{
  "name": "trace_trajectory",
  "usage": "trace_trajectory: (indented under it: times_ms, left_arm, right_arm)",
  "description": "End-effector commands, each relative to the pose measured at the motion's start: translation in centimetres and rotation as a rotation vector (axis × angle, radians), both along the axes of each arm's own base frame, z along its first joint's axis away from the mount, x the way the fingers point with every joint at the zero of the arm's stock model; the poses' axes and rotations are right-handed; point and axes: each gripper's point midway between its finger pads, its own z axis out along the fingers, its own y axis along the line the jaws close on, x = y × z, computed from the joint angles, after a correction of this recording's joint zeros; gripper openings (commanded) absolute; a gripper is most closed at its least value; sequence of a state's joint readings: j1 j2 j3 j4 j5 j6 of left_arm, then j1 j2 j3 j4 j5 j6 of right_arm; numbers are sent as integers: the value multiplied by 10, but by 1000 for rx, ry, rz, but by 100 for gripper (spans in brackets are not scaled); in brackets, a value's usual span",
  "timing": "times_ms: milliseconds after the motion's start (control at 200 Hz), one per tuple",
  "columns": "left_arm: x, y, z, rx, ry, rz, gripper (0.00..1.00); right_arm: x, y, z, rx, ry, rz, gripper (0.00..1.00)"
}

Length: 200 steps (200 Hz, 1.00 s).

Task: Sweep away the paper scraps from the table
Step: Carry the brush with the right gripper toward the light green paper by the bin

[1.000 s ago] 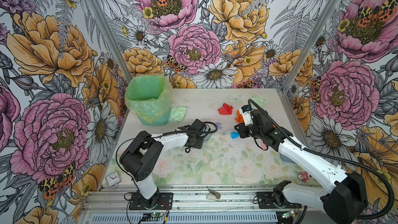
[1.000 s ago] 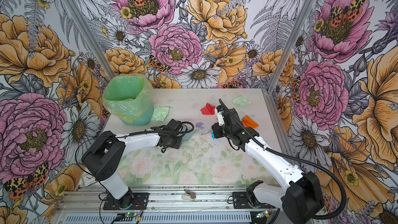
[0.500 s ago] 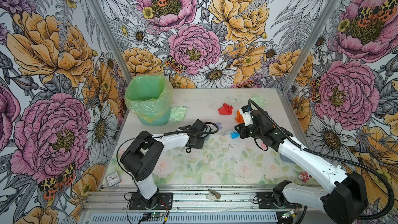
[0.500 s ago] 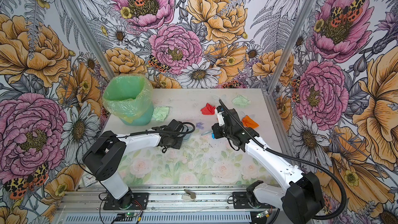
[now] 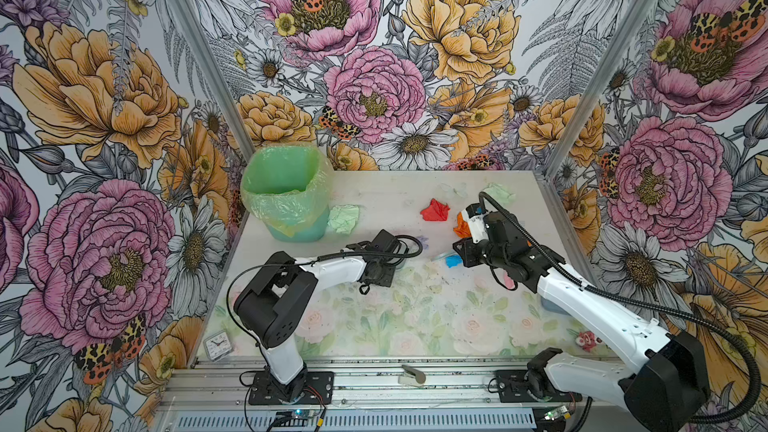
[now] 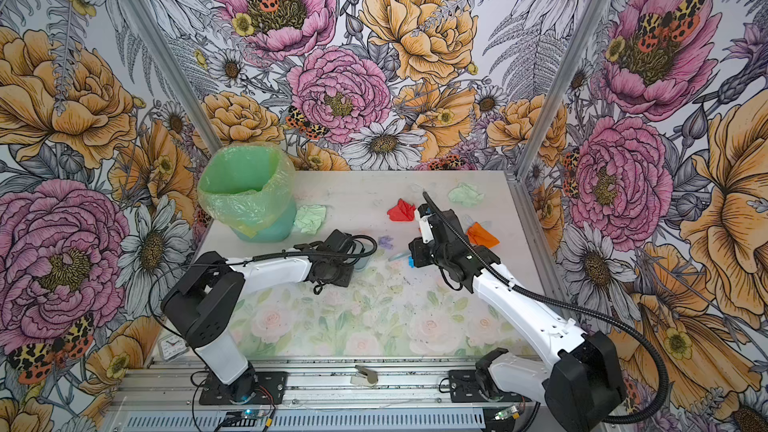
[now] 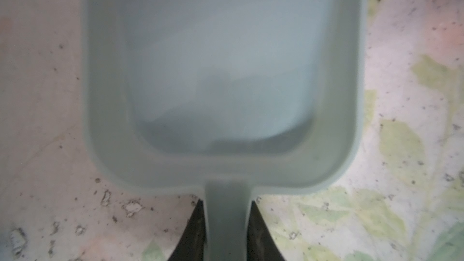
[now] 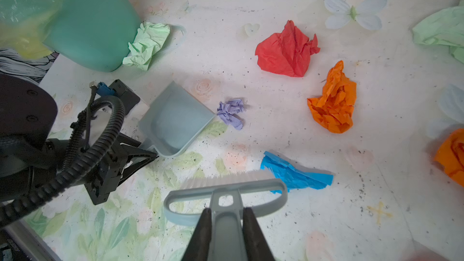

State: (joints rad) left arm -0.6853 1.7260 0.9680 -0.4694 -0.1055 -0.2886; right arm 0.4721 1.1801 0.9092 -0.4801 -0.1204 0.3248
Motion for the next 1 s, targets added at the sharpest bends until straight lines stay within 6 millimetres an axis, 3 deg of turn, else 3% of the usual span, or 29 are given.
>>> trace_trajectory:
  times_ms: [0, 205, 360, 585, 716, 836, 996]
  left_arm:
    - [-5, -4, 13, -29, -16, -11, 16]
    - [-12, -3, 24, -52, -21, -17, 16]
    - [-17, -4, 27, -59, -7, -31, 16]
    - [-26, -2, 36, -78, 10, -19, 15]
    - [-31, -3, 45, -112, 2, -6, 15]
    - [-37, -2, 49, -131, -2, 8, 15]
    - [-48, 3, 57, -134, 2, 27, 15]
  right_arm:
    - [9, -1, 22, 35, -54, -28, 0]
    - [25, -6, 32, 35, -71, -114, 0]
    - [50, -13, 41, 55, -85, -253, 0]
    - [85, -5, 48, 56, -96, -324, 0]
    - [111, 14, 62, 97, -157, -290, 0]
    - [137, 45, 82, 156, -237, -177, 0]
    - [168, 85, 89, 188, -276, -37, 0]
